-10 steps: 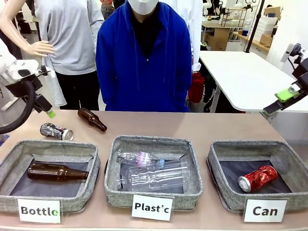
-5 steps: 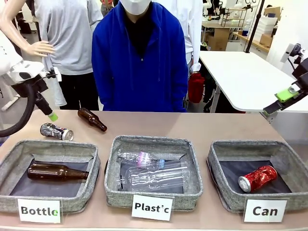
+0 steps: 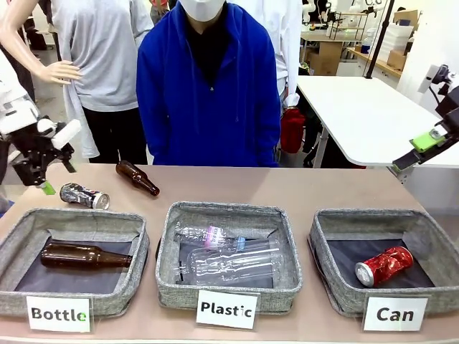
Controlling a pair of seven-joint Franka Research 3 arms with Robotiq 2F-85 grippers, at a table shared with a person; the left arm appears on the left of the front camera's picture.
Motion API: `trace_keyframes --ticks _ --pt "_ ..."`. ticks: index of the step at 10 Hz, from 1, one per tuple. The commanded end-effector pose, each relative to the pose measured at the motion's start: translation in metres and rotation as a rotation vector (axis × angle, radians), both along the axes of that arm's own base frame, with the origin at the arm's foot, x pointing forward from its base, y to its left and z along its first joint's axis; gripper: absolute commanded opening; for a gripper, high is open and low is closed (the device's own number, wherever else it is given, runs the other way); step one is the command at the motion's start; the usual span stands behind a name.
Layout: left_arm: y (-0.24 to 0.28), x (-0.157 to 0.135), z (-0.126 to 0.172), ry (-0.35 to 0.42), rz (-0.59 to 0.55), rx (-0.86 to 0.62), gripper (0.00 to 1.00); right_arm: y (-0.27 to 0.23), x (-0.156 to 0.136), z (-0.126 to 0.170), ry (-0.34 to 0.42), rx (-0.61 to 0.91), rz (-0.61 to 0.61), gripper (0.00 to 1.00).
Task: Sort the can waste into the basket.
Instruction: Pick up the can waste from the table and place it in the right Fabric basket.
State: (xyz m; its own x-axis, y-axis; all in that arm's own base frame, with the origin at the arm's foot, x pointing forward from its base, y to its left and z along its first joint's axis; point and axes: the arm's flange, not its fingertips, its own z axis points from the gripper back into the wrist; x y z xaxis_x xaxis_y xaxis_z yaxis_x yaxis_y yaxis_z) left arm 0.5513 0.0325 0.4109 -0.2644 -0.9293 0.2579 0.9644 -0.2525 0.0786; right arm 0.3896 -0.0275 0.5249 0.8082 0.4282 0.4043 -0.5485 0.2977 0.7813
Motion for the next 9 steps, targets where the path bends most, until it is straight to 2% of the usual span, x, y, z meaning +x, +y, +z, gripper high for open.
trace_keyframes --ticks 1,2,3,4,5,6,9 --pt "0.004 0.001 -0.004 -0.112 -0.254 -0.125 1.00 -0.003 0.000 0.002 -0.008 -0.005 0.014 1.00" --pt "-0.003 0.004 0.001 -0.090 -0.089 -0.159 1.00 -0.003 0.000 0.002 -0.008 -0.005 0.014 1.00" --pt "0.000 0.002 0.001 -0.062 -0.136 -0.015 1.00 -0.003 0.000 0.002 -0.008 -0.005 0.014 1.00" --pt "0.000 0.002 0.001 -0.062 -0.136 -0.015 1.00 -0.003 0.000 0.002 -0.008 -0.005 0.014 1.00" --pt "-0.003 0.003 0.002 -0.097 -0.158 -0.067 1.00 -0.003 0.000 0.002 -0.008 -0.005 0.014 1.00" --pt "-0.003 0.007 -0.002 -0.093 -0.160 -0.039 1.00 -0.003 0.000 0.002 -0.008 -0.005 0.014 1.00" --pt "-0.012 0.031 -0.032 -0.098 -0.100 0.022 1.00 -0.003 0.000 0.002 -0.008 -0.005 0.014 1.00"
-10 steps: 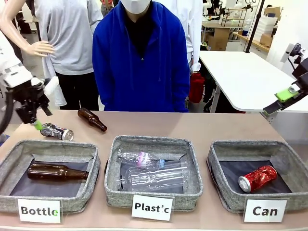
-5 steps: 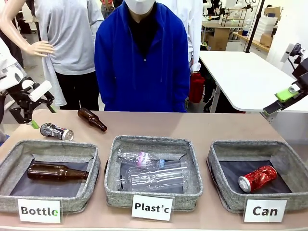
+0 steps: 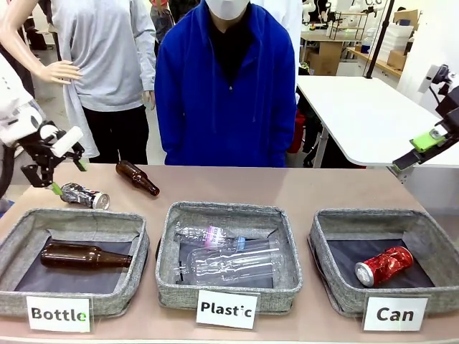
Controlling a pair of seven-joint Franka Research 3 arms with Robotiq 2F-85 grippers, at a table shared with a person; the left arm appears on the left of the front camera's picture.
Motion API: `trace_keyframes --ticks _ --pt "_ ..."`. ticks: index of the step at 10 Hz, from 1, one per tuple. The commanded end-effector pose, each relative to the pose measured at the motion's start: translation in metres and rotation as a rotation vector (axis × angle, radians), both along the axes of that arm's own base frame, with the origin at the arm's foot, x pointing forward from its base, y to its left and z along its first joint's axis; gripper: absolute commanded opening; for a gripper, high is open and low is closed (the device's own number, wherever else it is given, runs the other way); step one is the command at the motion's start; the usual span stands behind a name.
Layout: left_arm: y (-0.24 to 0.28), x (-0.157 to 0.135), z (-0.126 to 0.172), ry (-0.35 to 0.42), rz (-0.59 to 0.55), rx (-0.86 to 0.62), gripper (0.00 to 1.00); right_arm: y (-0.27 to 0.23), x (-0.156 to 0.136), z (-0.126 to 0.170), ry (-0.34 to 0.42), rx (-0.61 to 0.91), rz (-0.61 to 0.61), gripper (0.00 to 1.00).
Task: Sort the can waste into the basket.
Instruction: Pick up the can waste from the table and place it in the right Fabric basket.
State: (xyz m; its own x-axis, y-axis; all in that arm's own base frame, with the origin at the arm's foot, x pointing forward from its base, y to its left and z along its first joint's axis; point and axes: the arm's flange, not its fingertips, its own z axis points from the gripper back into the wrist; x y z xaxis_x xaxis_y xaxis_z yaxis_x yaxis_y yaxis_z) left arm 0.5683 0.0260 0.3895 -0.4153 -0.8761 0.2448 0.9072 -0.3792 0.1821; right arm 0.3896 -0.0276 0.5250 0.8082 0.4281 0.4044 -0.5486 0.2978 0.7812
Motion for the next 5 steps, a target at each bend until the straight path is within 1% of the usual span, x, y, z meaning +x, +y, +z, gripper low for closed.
trace_keyframes --ticks 1,3,5 --pt "-0.009 0.020 -0.027 -0.006 0.043 0.074 1.00 -0.003 0.000 0.002 -0.008 -0.005 0.014 1.00" --pt "-0.009 0.025 -0.045 0.004 0.040 0.119 1.00 -0.003 0.000 0.002 -0.008 -0.005 0.014 1.00" --pt "-0.016 0.026 -0.057 0.036 0.021 0.170 1.00 -0.003 0.000 0.002 -0.008 -0.005 0.014 1.00"
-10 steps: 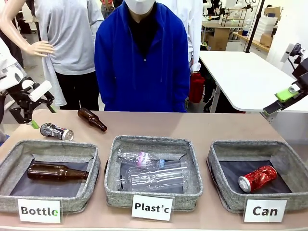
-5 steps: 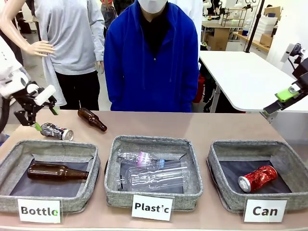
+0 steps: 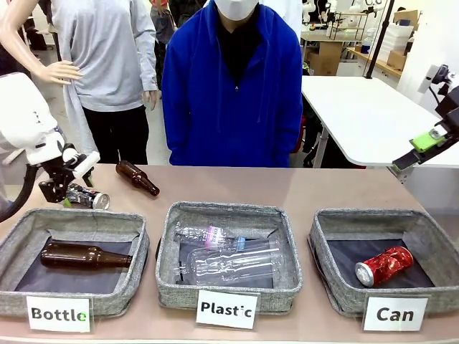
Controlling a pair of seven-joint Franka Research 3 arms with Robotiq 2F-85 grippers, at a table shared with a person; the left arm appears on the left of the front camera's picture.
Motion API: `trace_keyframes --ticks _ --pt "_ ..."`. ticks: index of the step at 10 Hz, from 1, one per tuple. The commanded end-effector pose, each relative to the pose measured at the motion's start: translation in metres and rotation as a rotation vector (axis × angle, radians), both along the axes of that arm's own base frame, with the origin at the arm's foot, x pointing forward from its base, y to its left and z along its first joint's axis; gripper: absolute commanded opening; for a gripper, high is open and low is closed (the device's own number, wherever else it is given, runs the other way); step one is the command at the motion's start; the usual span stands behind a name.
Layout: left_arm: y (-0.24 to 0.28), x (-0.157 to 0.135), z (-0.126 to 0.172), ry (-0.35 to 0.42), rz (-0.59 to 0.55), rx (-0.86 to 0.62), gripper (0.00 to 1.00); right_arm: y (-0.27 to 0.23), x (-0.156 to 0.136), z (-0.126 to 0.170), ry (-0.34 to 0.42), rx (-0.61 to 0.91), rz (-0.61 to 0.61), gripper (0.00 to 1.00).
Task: Sort the can waste into the basket.
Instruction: Pick up the can waste from the table and place it in the right Fabric basket.
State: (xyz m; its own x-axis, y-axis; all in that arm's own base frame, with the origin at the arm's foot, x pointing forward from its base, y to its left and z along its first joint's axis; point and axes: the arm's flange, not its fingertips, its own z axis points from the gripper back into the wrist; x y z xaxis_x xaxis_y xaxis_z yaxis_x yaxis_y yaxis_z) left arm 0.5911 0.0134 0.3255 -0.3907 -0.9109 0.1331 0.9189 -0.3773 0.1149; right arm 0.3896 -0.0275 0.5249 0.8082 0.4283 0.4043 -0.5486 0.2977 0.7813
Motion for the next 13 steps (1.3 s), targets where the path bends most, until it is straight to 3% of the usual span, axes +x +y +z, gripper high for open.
trace_keyframes --ticks 1,4,5,6,7,9,10,12,13 --pt "-0.009 0.006 0.001 0.025 0.001 0.077 1.00 -0.003 0.000 0.002 -0.008 -0.005 0.014 1.00" --pt "-0.017 0.011 -0.004 0.026 0.010 0.093 1.00 -0.003 0.000 0.002 -0.008 -0.005 0.014 1.00" --pt "-0.016 0.011 -0.002 0.020 0.014 0.079 0.42 -0.003 0.000 0.002 -0.008 -0.005 0.014 1.00" --pt "-0.014 0.012 -0.001 0.034 0.026 0.070 0.41 -0.003 0.000 0.002 -0.008 -0.005 0.014 1.00" --pt "-0.012 0.013 0.000 0.032 0.040 0.072 0.00 -0.003 0.000 0.002 -0.008 -0.005 0.014 1.00" --pt "-0.007 0.013 0.002 0.036 0.054 0.062 0.00 -0.003 0.000 0.002 -0.008 -0.005 0.014 1.00" --pt "-0.004 0.013 0.004 0.032 0.062 0.049 0.15 -0.003 0.000 0.002 -0.008 -0.005 0.014 1.00" --pt "-0.001 0.012 0.006 0.036 0.067 0.029 0.00 -0.003 0.000 0.002 -0.008 -0.005 0.014 1.00" --pt "-0.001 0.012 0.006 0.039 0.075 0.022 0.00 -0.003 0.000 0.002 -0.008 -0.005 0.014 1.00"
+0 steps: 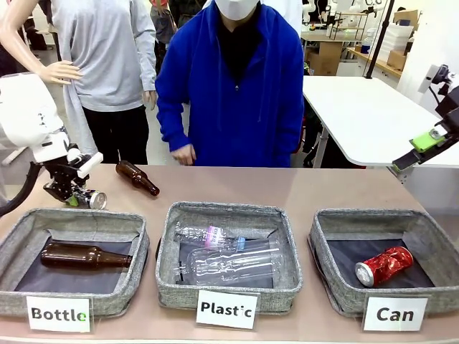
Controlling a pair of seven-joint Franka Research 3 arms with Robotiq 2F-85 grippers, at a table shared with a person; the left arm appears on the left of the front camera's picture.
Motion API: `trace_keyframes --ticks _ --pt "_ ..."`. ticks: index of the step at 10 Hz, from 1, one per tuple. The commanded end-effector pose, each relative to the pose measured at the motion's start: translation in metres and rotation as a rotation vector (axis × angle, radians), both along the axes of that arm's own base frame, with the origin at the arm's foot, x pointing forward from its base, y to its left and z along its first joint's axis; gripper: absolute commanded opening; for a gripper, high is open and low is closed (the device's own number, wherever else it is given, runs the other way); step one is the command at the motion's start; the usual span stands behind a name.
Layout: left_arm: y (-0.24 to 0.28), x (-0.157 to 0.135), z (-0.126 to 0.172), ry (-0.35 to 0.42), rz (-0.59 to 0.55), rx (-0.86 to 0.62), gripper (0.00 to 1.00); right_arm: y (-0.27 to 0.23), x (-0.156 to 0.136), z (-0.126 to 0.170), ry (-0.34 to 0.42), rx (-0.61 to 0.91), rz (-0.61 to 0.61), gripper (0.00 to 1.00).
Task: Sort the can waste into the basket.
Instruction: Pick up the can waste from the table and place it in the right Fabric basket.
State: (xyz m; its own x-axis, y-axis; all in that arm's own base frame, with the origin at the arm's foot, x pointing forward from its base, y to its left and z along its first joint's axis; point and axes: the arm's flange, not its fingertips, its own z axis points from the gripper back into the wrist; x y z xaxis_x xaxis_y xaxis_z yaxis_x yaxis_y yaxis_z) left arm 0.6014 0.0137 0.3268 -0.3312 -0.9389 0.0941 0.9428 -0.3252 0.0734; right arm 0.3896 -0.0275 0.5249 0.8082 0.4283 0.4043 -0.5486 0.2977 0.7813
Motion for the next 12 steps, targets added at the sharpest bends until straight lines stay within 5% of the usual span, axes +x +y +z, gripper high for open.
trace_keyframes --ticks 1,6,9,12 --pt "0.002 0.003 0.008 0.016 0.033 -0.044 0.00 -0.003 0.000 0.002 -0.008 -0.005 0.014 1.00" --pt "0.108 -0.033 0.103 0.166 0.123 -0.406 0.00 -0.003 0.000 0.002 -0.008 -0.005 0.014 1.00" --pt "0.249 -0.094 0.159 0.061 0.241 -0.697 0.00 -0.003 0.000 0.002 -0.008 -0.005 0.014 1.00" --pt "0.360 -0.174 0.155 0.035 0.153 -1.027 0.00 -0.003 0.000 0.002 -0.008 -0.005 0.014 1.00"
